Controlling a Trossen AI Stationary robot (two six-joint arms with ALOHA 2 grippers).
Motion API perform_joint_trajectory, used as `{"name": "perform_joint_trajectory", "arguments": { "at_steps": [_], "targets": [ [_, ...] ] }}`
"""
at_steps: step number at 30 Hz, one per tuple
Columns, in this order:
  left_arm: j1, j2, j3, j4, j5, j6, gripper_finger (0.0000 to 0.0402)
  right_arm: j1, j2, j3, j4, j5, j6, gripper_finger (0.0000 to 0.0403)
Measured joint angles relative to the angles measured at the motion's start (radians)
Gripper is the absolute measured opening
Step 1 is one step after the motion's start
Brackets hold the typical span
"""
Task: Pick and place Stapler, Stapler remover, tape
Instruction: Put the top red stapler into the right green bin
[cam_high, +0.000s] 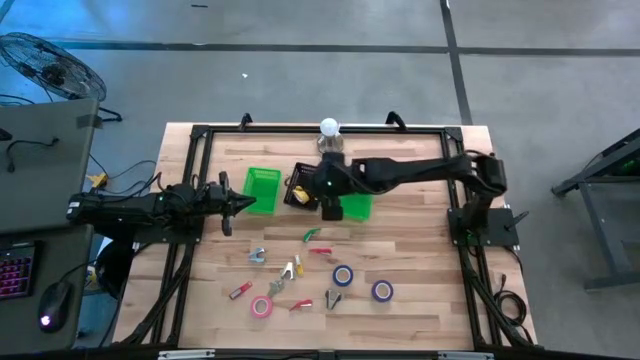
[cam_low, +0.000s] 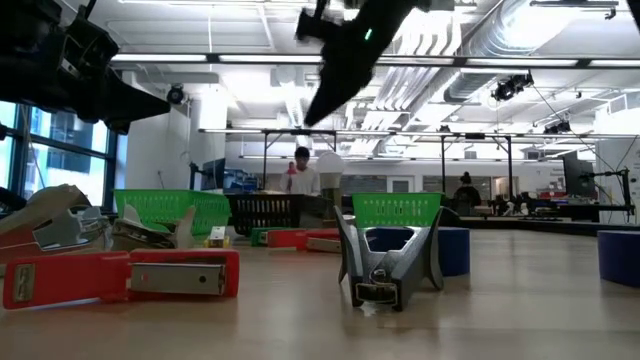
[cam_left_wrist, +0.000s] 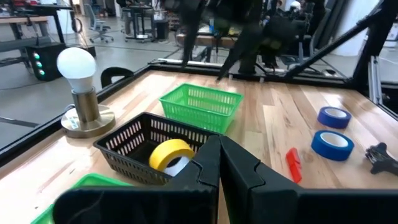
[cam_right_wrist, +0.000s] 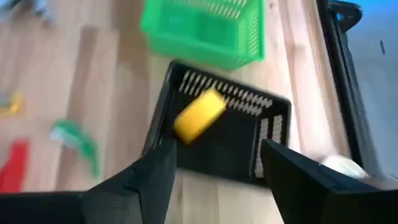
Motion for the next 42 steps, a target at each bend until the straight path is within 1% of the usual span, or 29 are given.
{"name": "perform_joint_trajectory", "arguments": {
  "at_steps": [4,7,9,13,18,22,25,31,36,39,42],
  "targets": [
    [0.000,0.000,0.000,-0.004,0.006,0.000,0.0001,0.085,-0.045,0.086,-0.273,0.015,0.124,0.0226],
    [0.000,-0.001,0.000,-0.005,0.006,0.000,0.0001,0.155,-0.065,0.112,-0.435,-0.026,0.263,0.0226],
    [0.000,-0.001,0.000,-0.005,0.006,0.000,0.0001,0.202,-0.072,0.104,-0.493,-0.056,0.355,0.0225],
    [0.000,-0.001,0.000,-0.005,0.006,0.000,0.0001,0.294,-0.074,0.055,-0.552,-0.064,0.514,0.0220],
    [0.000,-0.001,0.000,-0.006,0.023,0.000,0.0001,0.374,-0.074,-0.047,-0.547,-0.095,0.705,0.0216],
    [0.000,-0.001,0.000,-0.008,0.056,0.000,0.0001,0.423,-0.074,-0.145,-0.505,-0.171,0.857,0.0217],
    [0.000,-0.001,0.000,-0.008,0.059,0.000,0.0001,0.458,-0.074,-0.216,-0.443,-0.219,0.930,0.0216],
    [0.000,-0.001,0.000,-0.007,0.059,0.000,0.0001,0.510,-0.074,-0.314,-0.309,-0.277,1.034,0.0214],
    [0.000,-0.001,0.000,-0.007,0.059,0.000,0.0001,0.551,-0.074,-0.335,-0.256,-0.296,1.113,0.0215],
    [0.000,-0.001,0.000,-0.007,0.058,0.000,0.0001,0.567,-0.074,-0.335,-0.257,-0.284,1.119,0.0215],
    [0.000,-0.001,0.000,-0.006,0.057,0.000,0.0001,0.567,-0.074,-0.335,-0.254,-0.229,1.089,0.0215]
  ]
}}
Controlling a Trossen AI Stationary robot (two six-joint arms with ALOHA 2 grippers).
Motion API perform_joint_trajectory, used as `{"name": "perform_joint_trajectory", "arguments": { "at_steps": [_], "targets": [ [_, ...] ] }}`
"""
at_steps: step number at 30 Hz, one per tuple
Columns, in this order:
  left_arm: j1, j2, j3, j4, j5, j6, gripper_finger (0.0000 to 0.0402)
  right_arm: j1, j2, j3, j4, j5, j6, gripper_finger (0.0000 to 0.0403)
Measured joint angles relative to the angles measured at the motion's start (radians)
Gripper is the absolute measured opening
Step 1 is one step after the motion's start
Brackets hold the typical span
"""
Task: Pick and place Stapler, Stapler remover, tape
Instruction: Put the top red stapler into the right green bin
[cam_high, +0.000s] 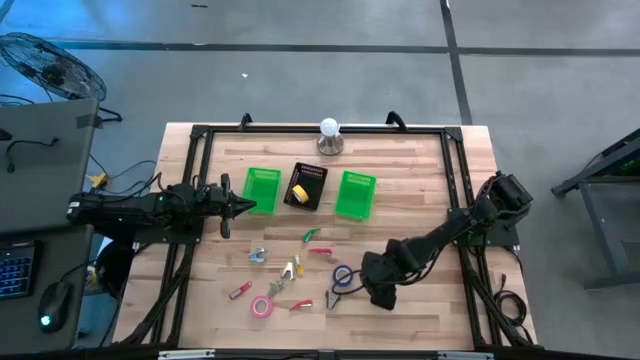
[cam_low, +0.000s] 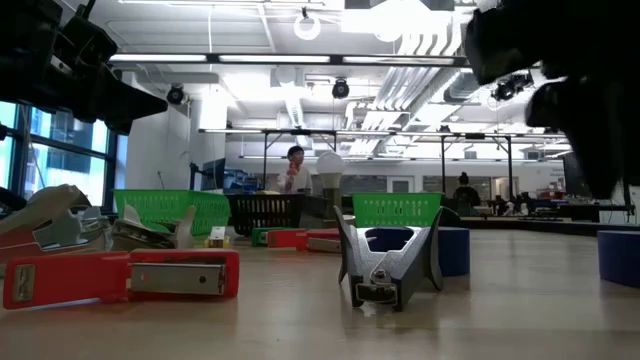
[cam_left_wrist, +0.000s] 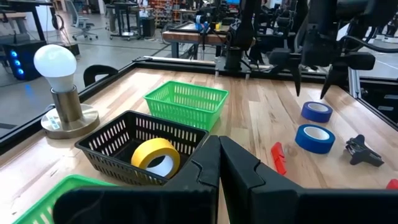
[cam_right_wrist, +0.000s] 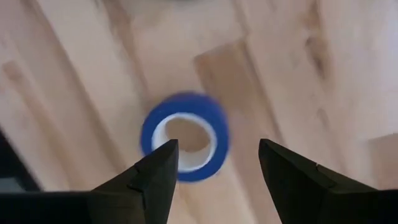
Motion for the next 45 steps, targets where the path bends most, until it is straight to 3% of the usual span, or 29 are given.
{"name": "perform_joint_trajectory", "arguments": {
  "at_steps": [6,17,25,37,45],
  "targets": [
    [0.000,0.000,-0.001,0.009,0.000,0.000,0.0001,-0.079,0.000,0.000,0.081,0.100,-0.214,0.0215],
    [0.000,0.000,-0.001,0.007,0.016,-0.010,0.0001,-0.274,0.001,0.000,0.397,0.092,-0.648,0.0215],
    [0.000,0.000,0.000,-0.004,0.019,-0.008,0.0001,-0.323,0.102,0.014,0.456,0.061,-0.765,0.0215],
    [0.000,0.000,0.000,-0.008,0.019,-0.008,0.0001,-0.330,0.296,0.198,0.363,-0.060,-0.854,0.0215],
    [0.000,0.000,0.000,-0.012,0.058,-0.013,0.0001,-0.334,0.327,0.233,0.364,-0.083,-0.895,0.0195]
  ]
}}
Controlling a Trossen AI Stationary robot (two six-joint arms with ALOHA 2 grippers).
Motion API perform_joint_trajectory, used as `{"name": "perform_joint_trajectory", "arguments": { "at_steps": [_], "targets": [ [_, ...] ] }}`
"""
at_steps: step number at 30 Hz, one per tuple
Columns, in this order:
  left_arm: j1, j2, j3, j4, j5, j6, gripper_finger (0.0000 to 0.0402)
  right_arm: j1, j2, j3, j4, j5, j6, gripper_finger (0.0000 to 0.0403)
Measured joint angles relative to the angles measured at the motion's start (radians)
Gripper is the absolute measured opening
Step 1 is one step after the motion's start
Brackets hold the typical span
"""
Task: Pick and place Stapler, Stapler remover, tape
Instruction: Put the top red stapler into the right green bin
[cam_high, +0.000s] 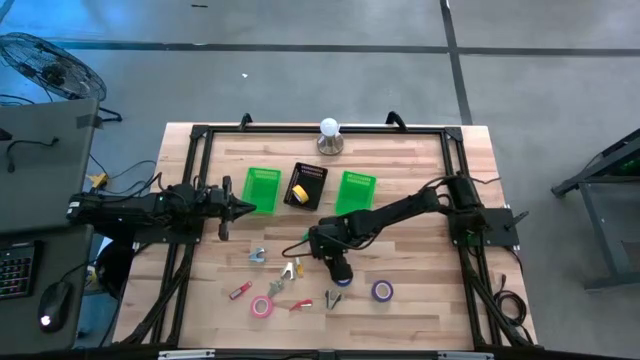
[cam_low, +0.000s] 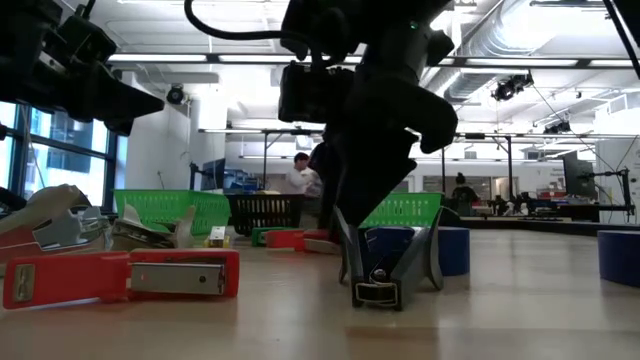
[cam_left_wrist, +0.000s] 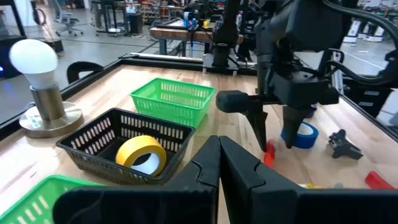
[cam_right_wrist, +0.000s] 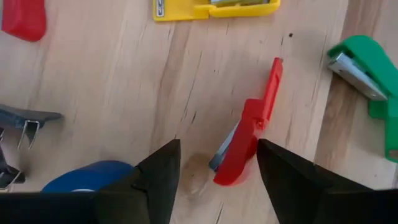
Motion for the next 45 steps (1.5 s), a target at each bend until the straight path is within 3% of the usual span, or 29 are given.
{"name": "perform_joint_trajectory", "arguments": {
  "at_steps": [12,27,45],
  "targets": [
    [0.000,0.000,0.000,-0.006,0.055,-0.016,0.0001,-0.004,-0.001,0.001,0.012,0.023,-0.045,0.0017],
    [0.000,0.000,-0.001,-0.012,0.075,-0.043,0.0001,0.020,-0.027,0.001,-0.012,0.126,-0.032,0.0002],
    [0.000,0.000,0.000,-0.014,0.087,-0.065,0.0001,0.003,-0.031,0.000,-0.065,0.054,0.054,0.0001]
  ]
}}
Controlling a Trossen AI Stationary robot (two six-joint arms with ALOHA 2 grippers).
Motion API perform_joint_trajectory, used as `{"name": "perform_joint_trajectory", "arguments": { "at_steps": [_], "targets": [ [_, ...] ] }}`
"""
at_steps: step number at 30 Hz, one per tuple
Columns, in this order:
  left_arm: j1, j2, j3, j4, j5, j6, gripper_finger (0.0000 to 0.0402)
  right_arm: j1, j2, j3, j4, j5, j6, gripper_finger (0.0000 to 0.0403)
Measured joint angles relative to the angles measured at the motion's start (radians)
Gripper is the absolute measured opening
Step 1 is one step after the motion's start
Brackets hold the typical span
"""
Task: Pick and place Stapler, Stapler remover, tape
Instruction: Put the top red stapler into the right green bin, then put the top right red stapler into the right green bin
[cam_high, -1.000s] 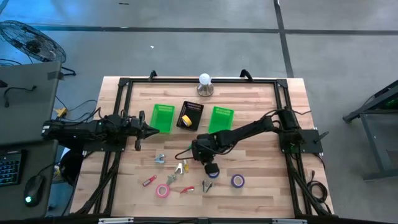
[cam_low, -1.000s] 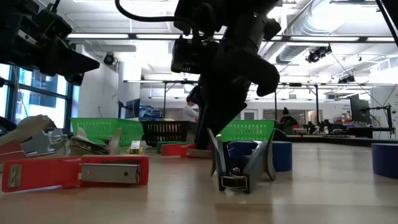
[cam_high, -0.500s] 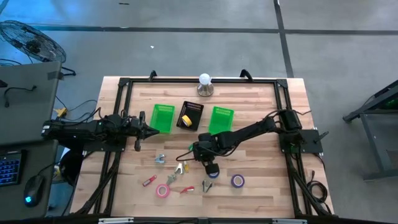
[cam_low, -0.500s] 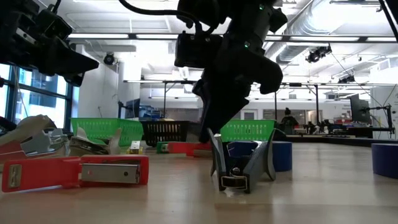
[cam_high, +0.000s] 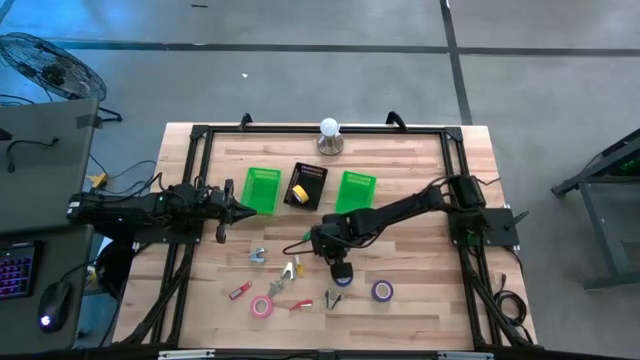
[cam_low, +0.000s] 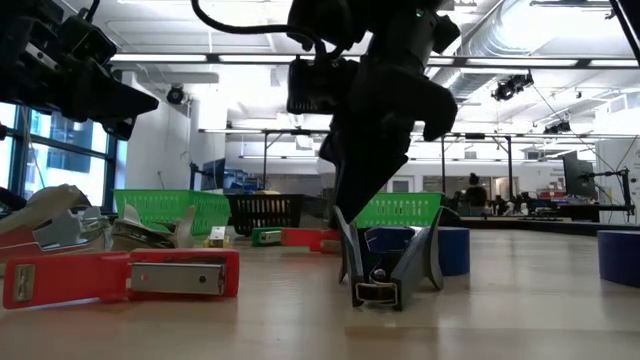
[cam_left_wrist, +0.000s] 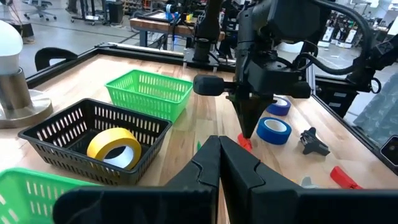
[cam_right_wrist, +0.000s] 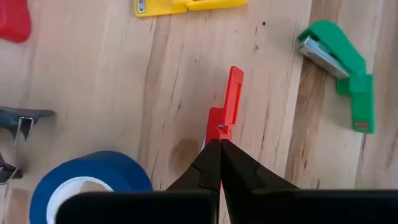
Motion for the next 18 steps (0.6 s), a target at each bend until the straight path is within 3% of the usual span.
{"name": "perform_joint_trajectory", "arguments": {
  "at_steps": [10,18],
  "targets": [
    [0.000,0.000,0.000,0.000,0.004,0.000,0.0001,-0.007,0.002,0.000,-0.014,-0.035,0.062,0.0009],
    [0.000,0.000,0.000,0.000,0.005,-0.001,0.0001,-0.007,0.005,-0.002,-0.025,-0.051,0.087,0.0069]
  ]
}}
